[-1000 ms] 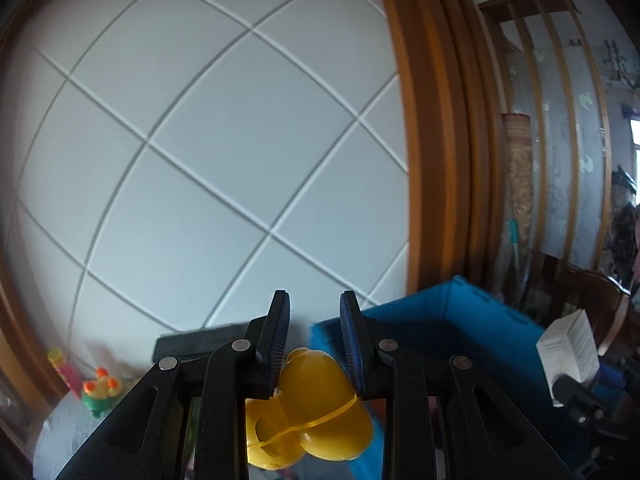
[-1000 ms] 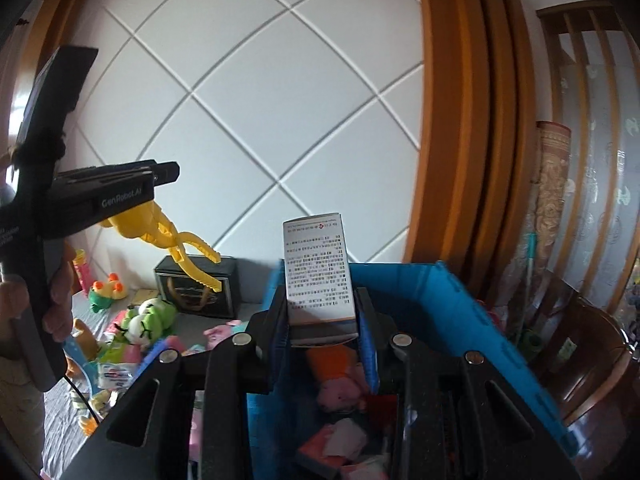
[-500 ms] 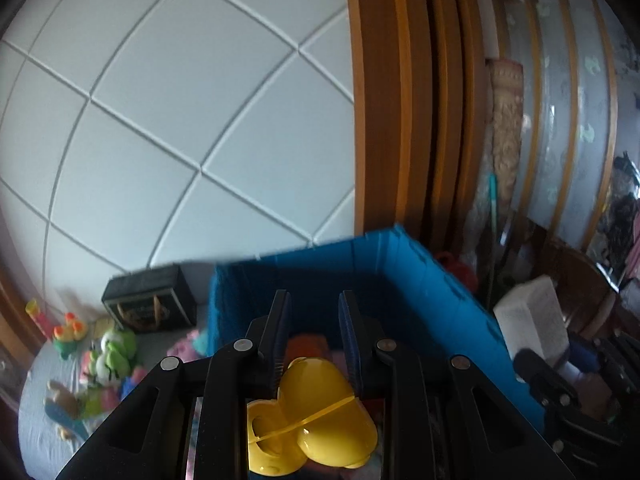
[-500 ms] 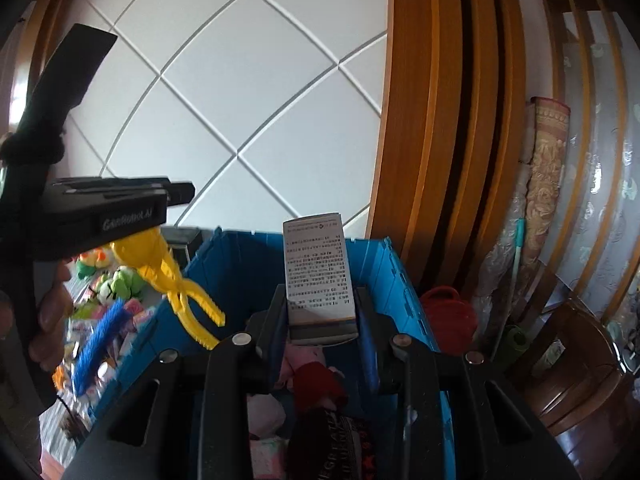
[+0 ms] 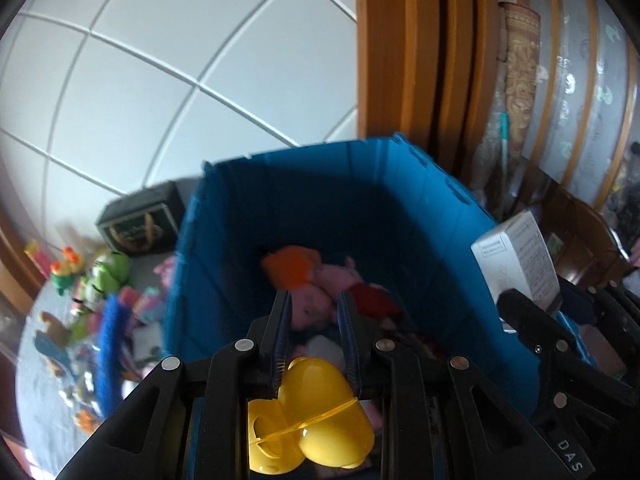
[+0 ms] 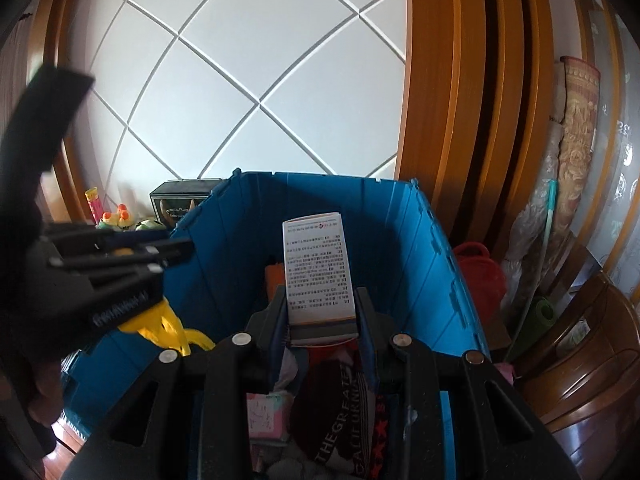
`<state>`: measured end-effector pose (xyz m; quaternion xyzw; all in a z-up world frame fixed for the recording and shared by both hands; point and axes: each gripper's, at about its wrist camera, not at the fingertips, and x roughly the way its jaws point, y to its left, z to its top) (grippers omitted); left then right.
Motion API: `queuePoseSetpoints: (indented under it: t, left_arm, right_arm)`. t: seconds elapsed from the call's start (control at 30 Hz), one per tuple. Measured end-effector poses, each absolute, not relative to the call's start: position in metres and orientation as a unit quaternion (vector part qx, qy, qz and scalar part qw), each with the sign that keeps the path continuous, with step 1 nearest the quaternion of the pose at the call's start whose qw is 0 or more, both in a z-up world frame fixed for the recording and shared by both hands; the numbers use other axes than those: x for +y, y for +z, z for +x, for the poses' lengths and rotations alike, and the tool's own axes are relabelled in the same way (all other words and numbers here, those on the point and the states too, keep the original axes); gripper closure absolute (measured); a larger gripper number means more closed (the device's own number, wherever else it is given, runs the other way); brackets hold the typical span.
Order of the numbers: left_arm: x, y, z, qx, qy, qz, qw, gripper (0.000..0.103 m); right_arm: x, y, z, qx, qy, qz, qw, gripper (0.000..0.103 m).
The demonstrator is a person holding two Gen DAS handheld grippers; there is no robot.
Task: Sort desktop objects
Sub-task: 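Open both tools to drop the yellow toy and white box into the crate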
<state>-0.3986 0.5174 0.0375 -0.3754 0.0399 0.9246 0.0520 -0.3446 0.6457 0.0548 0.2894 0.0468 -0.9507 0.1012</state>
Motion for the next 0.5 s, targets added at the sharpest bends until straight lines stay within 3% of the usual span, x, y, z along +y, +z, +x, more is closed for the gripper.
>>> queuePoseSetpoints:
  t: [0.1, 0.17, 0.2, 0.23, 0.5]
  left_arm:
    - [0.524, 0.026, -0.402, 0.05, 0.924, -0.375, 0.056, 0.078]
    - [0.525, 0.022, -0.402, 0.051, 0.924, -0.375, 0.058, 0.054]
    - [0.525, 0.021, -0.4, 0.053, 0.926, -0.37, 0.052, 0.032]
    - [0.525, 0.021, -0.399, 0.056, 0.928, -0.365, 0.046, 0.02]
    - [0.517, 0.022, -0.395, 0.053, 0.927, -0.37, 0.042, 0.02]
  right_arm:
    - [0.646, 0.049, -0.345, 0.048, -0.948, 0.298, 0.098, 0.072]
    - [0.649, 0.044, -0.348, 0.049, -0.946, 0.305, 0.096, 0.072]
    - [0.649, 0.043, -0.348, 0.051, -0.946, 0.307, 0.095, 0.072]
    - [0.649, 0.041, -0.349, 0.053, -0.945, 0.309, 0.093, 0.072]
    - [0.647, 0.035, -0.352, 0.059, -0.943, 0.314, 0.095, 0.072]
